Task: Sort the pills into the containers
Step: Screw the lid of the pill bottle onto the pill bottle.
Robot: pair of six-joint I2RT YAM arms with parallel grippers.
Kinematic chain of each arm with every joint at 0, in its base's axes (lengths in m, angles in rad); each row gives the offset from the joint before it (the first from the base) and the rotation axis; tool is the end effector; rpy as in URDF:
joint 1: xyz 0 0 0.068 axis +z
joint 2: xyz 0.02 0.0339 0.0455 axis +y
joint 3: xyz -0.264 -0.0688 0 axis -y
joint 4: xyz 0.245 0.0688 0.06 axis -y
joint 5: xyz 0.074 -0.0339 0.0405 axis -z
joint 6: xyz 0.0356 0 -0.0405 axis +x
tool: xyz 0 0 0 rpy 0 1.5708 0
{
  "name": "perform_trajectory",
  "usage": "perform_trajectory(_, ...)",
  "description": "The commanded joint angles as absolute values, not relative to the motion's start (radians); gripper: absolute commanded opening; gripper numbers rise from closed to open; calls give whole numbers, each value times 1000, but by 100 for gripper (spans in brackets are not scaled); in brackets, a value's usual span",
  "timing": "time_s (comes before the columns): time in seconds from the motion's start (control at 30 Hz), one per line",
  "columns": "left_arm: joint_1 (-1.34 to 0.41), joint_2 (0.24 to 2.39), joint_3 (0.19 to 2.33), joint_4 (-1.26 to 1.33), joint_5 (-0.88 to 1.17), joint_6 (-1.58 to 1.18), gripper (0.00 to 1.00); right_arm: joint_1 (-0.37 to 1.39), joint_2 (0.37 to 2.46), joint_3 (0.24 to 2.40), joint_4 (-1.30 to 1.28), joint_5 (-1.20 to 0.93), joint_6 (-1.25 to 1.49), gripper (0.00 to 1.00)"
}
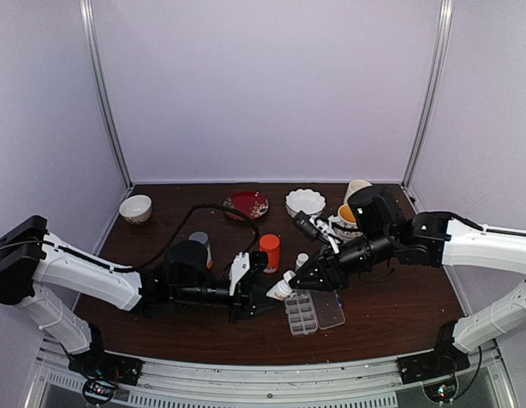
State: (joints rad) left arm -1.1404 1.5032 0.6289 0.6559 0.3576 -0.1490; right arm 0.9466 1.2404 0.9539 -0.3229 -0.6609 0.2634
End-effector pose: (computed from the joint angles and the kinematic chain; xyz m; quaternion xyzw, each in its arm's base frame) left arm 0.1181 -0.2871 0.2042 0.4630 0.6222 -0.4810 0.4089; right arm 0.1401 0.2319 0.2931 -0.4223 0.7400 0.4854 0.1961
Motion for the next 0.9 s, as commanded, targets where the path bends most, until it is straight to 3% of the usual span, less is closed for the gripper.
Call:
perform_trajectory(0.0,-1133,1491,688,669,403,-144,10,971,1264,990,-393,-614,221,11)
perform_trajectory(0.5,-1127,1441,702,603,410,-133,10,1003,1310,1072,-594,-512,90,11)
perform_trajectory(0.87,-1121,1453,738,602,471,-164,10,1017,1268,1009,-435,-611,148,12)
